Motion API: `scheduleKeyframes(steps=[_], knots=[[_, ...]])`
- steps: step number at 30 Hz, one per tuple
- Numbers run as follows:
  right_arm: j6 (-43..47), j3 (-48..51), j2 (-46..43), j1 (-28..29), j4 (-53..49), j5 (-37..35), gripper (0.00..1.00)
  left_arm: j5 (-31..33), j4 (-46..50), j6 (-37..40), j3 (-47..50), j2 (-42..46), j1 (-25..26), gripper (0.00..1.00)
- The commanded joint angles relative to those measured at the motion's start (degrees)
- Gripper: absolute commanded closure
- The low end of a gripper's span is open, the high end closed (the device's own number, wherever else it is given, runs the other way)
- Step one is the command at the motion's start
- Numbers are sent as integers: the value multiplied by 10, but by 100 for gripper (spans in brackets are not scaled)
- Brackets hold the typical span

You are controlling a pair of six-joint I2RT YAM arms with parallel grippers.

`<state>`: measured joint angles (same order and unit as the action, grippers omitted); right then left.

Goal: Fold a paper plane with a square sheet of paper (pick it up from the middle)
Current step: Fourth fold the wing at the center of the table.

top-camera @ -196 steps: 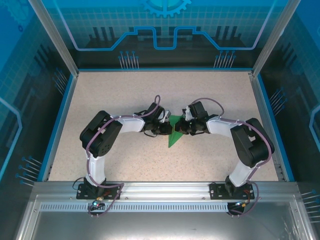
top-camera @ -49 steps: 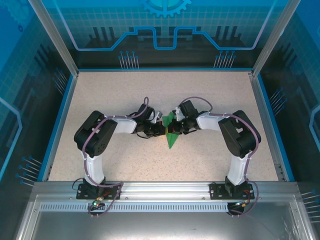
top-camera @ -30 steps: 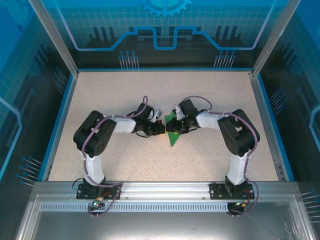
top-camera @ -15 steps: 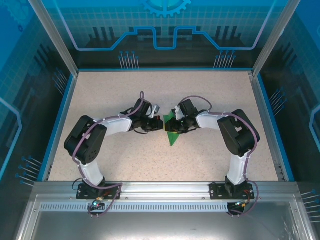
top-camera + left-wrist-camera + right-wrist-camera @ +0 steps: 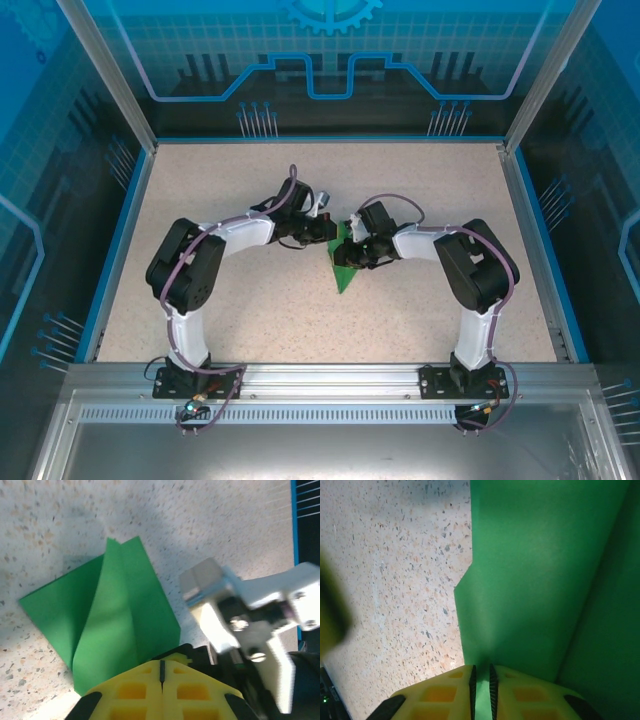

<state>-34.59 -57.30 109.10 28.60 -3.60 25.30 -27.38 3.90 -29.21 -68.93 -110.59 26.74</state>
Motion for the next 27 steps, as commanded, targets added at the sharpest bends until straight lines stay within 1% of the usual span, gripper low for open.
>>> scheduleKeyframes(steps=[1,5,18,27], knots=[[5,16,16,5,-31,-6,84,-40,26,27,-22,-20,4,100],[4,17,16,5,-32,-8,89,-45,49,41,-33,-40,7,100],[-6,35,-9,0,-25,-17,90,-43,53,59,-17,-48,14,100],[-14,52,-13,-4,-9,-11,95,-38,44,55,13,-36,21,100]])
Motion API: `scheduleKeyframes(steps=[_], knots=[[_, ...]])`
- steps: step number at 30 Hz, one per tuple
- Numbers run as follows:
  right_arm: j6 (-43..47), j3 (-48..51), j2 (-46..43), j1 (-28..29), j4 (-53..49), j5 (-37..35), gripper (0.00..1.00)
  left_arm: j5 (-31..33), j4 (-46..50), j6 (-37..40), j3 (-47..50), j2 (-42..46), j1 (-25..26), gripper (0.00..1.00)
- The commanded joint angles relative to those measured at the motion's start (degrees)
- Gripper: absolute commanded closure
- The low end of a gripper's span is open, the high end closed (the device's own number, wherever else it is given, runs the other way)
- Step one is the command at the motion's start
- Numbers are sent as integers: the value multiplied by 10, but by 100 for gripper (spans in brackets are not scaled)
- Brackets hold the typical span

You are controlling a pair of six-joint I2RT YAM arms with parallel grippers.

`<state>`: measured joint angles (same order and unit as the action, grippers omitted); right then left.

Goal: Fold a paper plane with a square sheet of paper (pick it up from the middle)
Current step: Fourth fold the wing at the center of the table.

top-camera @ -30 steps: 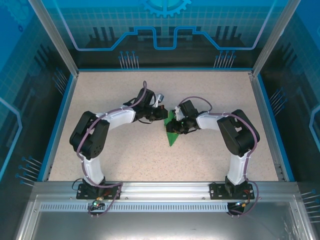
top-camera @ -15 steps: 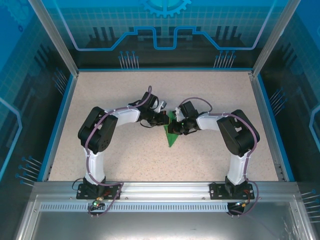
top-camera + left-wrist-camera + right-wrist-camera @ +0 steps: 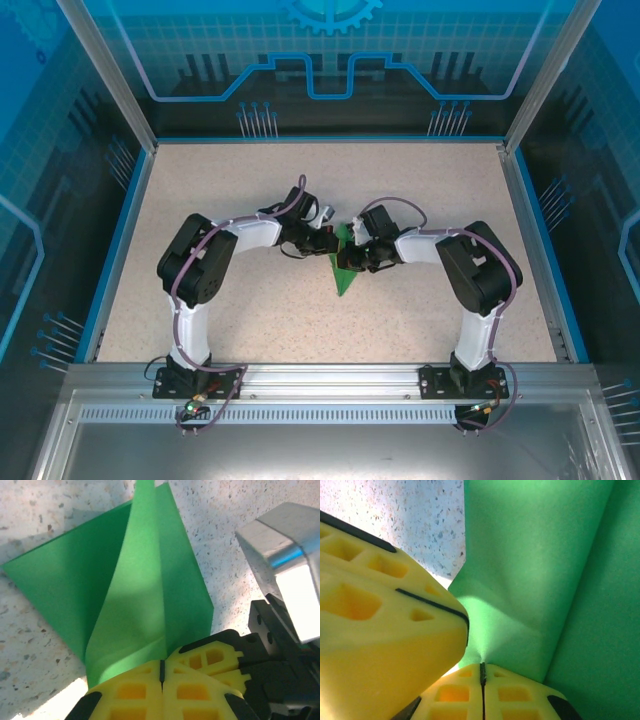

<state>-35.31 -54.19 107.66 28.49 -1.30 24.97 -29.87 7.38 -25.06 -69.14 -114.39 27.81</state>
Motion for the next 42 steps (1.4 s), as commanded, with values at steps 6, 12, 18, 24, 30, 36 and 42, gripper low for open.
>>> scheduleKeyframes(steps=[6,12,18,24,30,36,42], knots=[[-7,24,1,-5,-28,-4,96,-5,1,11,30,1,11,100],[-8,30,-3,-6,-23,0,96,0,4,17,28,-12,12,100],[-16,35,-8,-10,1,15,96,10,10,21,22,-27,11,100],[-20,53,-18,-14,15,24,96,23,22,29,16,-34,11,100],[-24,55,-40,-14,24,31,94,30,28,35,12,-45,11,100],[-18,52,-81,-25,2,14,87,32,34,45,7,-46,12,100],[-1,16,-86,-39,-26,3,87,25,32,48,5,-45,12,100]])
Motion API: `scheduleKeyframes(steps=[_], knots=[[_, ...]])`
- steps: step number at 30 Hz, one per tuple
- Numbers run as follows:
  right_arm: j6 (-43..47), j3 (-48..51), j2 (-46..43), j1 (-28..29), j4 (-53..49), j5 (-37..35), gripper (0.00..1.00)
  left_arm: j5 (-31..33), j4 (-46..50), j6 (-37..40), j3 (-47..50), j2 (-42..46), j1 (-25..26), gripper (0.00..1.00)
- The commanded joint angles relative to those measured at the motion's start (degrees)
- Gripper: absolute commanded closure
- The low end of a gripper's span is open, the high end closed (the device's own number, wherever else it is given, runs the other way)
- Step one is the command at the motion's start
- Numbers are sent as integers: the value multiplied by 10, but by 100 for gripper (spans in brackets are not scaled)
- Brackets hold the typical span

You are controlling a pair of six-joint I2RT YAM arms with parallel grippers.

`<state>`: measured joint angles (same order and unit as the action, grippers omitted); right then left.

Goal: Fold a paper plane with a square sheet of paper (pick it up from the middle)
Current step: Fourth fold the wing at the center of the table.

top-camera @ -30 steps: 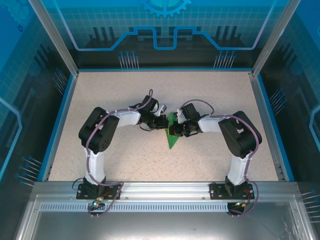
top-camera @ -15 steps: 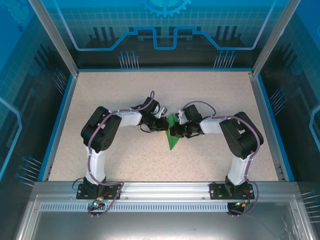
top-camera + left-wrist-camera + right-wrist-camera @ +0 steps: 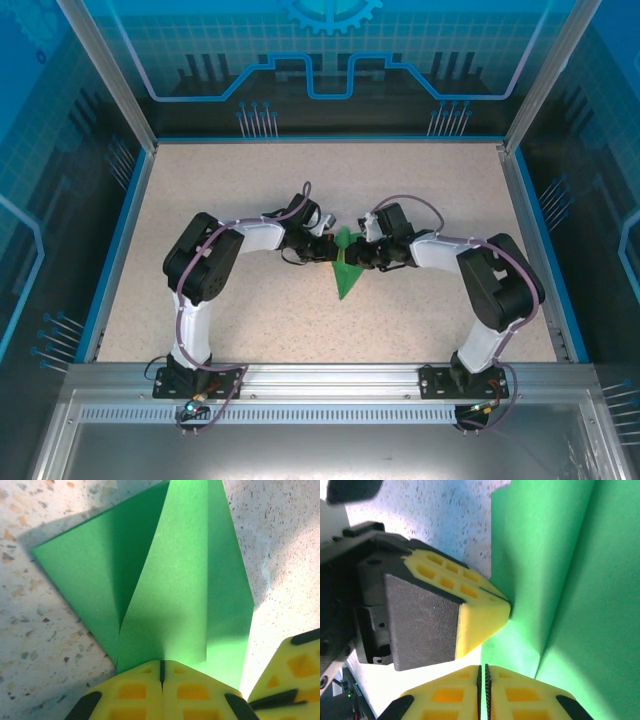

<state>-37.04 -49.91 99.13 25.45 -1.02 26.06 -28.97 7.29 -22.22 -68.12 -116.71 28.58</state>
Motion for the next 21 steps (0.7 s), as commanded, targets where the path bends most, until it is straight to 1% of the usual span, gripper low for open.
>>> scheduleKeyframes(steps=[1,7,17,21], knots=[[19,-34,4,-9,-34,-11,87,15,33,19,-5,-21,6,100],[31,-78,39,-17,-54,-23,88,11,30,20,-4,-15,6,100],[42,-133,107,-20,-64,-20,88,5,28,25,-2,-6,8,100],[53,-145,120,-21,-86,-45,88,3,27,25,-2,-3,9,100]])
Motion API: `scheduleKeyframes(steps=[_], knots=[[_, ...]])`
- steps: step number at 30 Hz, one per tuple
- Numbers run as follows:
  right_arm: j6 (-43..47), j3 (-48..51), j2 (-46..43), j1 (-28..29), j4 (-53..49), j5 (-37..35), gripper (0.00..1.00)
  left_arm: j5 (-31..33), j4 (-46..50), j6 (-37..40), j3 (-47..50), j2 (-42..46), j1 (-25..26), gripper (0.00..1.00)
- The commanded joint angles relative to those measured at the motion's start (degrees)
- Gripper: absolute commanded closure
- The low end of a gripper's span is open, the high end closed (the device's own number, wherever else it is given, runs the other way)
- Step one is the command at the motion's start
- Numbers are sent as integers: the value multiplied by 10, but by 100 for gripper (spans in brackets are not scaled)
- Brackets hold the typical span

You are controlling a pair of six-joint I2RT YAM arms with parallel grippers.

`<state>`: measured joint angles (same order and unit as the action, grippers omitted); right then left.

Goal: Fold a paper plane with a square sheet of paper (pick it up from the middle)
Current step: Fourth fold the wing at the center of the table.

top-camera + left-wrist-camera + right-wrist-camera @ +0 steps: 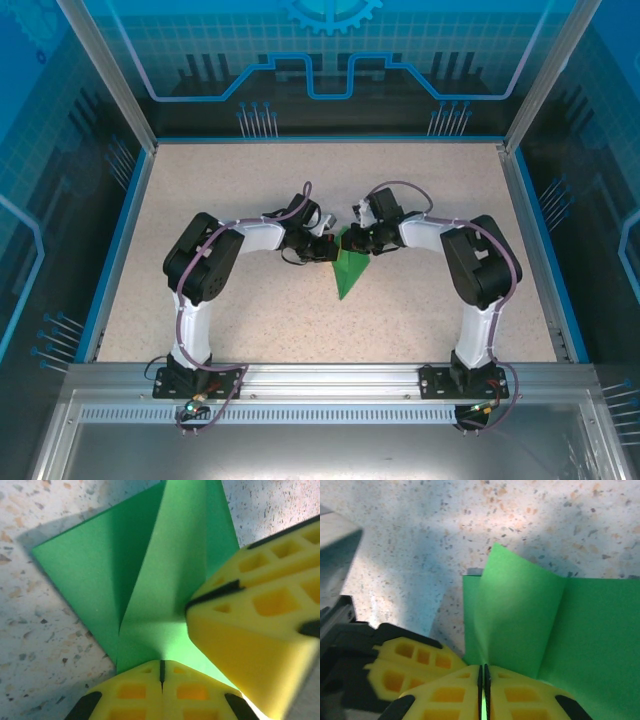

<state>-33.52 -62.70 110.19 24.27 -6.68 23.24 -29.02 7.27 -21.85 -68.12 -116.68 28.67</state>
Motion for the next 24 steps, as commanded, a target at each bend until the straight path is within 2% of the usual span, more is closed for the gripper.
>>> scheduleKeyframes(steps=[1,15,24], knots=[[20,-19,12,-9,-36,-23,88,3,28,22,-2,-1,8,100],[48,-30,35,-13,-76,-73,89,-9,36,21,-15,16,12,99],[56,-26,39,-14,-82,-76,90,9,53,9,-18,73,17,80]])
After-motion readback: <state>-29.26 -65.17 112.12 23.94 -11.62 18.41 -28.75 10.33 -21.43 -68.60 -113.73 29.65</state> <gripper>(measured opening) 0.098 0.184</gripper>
